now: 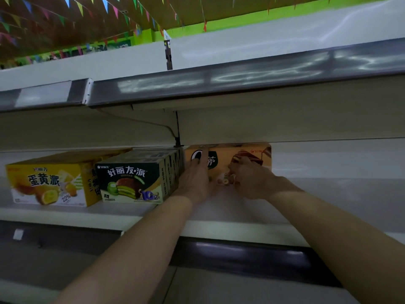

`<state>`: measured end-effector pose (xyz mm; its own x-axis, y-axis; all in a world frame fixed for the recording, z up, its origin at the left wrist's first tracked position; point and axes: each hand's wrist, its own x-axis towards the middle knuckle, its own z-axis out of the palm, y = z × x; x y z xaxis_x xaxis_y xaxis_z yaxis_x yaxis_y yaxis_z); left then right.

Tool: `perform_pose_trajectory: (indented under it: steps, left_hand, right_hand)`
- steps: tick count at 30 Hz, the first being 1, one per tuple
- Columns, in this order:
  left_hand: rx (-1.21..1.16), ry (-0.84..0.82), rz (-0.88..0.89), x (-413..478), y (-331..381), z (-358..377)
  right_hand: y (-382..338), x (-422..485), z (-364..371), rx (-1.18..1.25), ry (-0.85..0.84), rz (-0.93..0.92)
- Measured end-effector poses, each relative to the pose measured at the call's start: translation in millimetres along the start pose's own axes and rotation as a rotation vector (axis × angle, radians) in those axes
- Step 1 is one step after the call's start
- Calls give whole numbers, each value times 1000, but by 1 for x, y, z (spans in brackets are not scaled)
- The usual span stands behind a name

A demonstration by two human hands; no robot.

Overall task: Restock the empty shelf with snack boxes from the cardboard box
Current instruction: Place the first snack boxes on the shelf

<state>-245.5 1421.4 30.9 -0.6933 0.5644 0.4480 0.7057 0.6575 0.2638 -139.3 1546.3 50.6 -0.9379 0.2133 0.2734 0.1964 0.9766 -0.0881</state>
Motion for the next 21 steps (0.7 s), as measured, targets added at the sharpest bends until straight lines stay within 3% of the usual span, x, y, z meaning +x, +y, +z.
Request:
perform_pose_trajectory:
  steps: [12, 21]
  left_hand:
    - [-84, -67, 111, -50, 43, -45]
    - [-247, -128, 451, -137, 71, -64]
  right_hand:
    - [-44, -91, -35, -128, 159, 264]
    - [-105, -192, -39, -215, 147, 570]
